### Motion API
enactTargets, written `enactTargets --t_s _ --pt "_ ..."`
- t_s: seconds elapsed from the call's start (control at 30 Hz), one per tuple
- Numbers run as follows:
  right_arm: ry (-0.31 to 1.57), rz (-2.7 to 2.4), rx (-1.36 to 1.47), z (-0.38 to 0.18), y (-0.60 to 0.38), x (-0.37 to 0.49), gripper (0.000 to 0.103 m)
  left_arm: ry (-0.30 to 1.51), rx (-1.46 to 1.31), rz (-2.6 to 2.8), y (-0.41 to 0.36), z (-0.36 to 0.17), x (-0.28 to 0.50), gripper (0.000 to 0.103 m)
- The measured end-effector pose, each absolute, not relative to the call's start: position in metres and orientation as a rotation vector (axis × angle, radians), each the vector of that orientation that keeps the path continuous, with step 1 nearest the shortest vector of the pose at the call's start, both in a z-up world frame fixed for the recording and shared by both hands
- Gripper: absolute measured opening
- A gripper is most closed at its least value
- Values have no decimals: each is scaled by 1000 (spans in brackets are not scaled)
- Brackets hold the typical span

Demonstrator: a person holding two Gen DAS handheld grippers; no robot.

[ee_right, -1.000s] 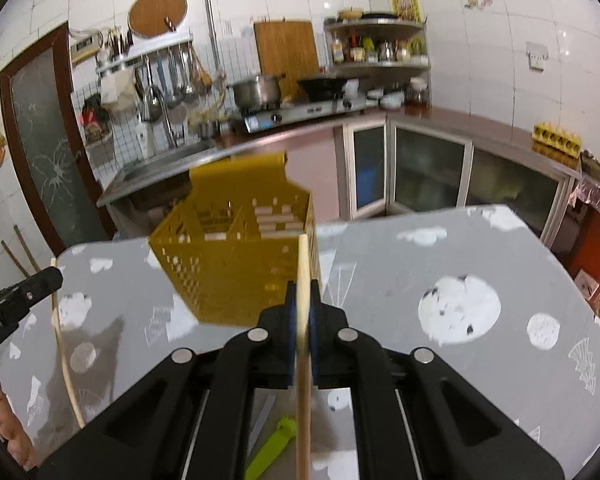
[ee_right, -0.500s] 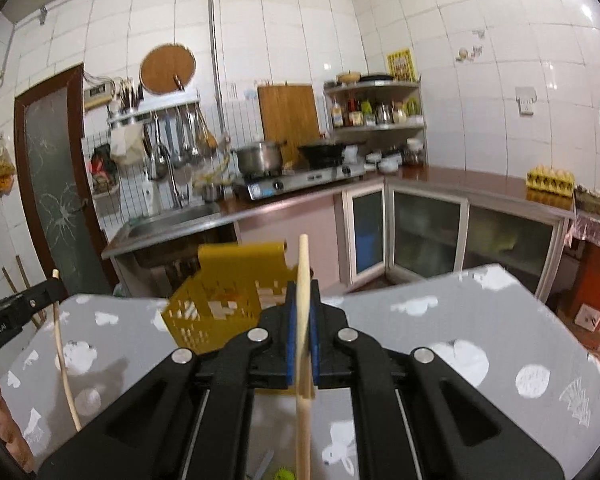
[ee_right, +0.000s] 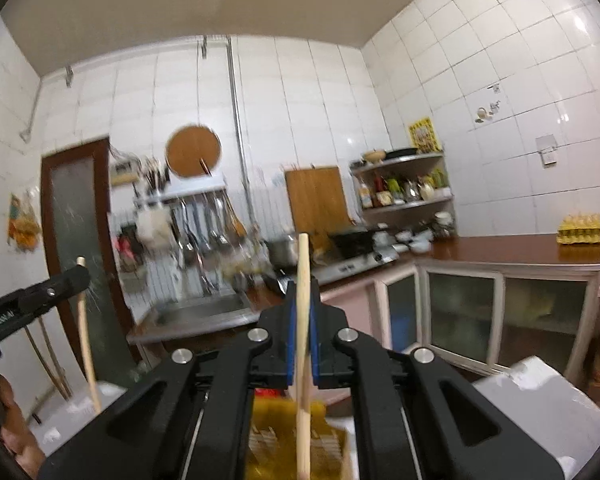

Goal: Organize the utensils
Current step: 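Lift both chopsticks over the yellow holder and open both tools to drop them, then return to the table and grasp the green frog-handled fork with the right tool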

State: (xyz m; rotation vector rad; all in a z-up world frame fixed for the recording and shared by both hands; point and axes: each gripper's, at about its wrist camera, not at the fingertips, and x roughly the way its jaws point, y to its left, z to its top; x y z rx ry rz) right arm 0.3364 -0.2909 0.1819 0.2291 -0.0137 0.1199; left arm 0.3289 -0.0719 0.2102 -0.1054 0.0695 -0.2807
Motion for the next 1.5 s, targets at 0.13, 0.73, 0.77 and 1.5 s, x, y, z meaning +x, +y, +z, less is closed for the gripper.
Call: enactTargets --t_s 0.13,0.73,0.77,1.5 --pt "-64 129 245 186 -292 354 5 34 -122 -293 -81 216 349 4" --pt "125 73 76 126 -274 396 5 117 -120 -263 -102 134 441 5" --pt "143 71 73 121 -275 397 5 132 -116 -254 -101 128 442 5" --pt "434 -142 73 100 -299 310 68 298 -65 -123 -13 138 308 98"
